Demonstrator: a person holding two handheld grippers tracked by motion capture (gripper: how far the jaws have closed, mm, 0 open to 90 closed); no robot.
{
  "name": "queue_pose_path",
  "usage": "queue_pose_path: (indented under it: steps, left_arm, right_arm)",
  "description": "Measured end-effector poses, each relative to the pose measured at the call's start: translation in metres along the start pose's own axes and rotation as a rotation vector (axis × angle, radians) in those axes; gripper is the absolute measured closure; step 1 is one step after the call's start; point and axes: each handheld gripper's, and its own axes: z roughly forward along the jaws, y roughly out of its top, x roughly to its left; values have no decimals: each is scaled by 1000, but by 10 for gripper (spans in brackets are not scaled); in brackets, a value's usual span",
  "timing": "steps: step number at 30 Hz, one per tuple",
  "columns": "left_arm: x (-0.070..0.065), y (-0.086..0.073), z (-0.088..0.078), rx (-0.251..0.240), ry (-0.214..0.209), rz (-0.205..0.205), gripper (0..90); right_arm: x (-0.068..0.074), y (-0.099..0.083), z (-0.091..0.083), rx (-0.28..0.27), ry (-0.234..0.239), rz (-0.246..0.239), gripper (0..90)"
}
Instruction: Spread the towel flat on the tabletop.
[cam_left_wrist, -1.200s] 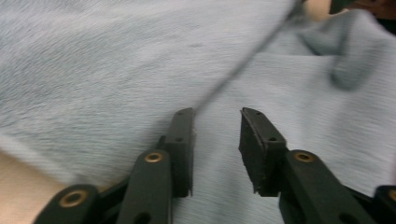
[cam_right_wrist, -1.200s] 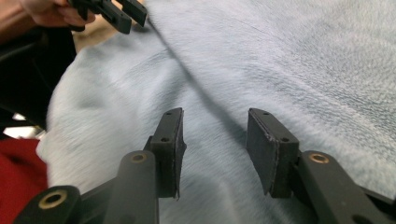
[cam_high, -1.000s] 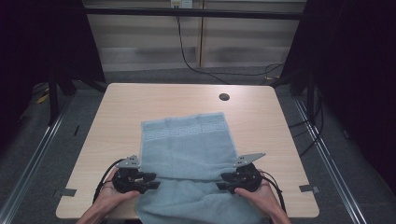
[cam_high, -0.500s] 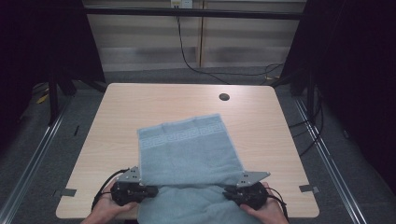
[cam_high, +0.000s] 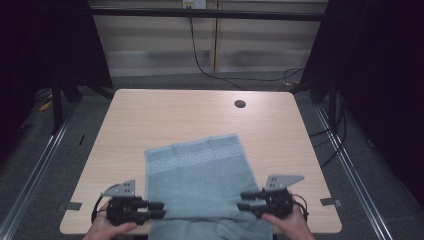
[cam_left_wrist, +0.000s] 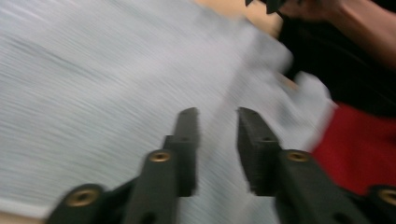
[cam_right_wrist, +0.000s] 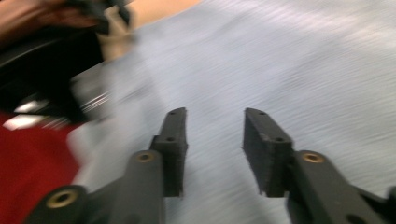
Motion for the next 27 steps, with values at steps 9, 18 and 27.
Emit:
queue_pose_path:
  steps: [9,18,27]
  left_arm:
    - [68,7,10,-5,201,-138,471]
    - [68,4,22,76,311,-45,411]
    - [61,5,25,134,401,77,826]
  right_arm:
    - [-82,26,56,82,-171,66,425]
    - [-86,20,68,126,-254,7,441]
    - [-70,10,69,98,-296,-80,748]
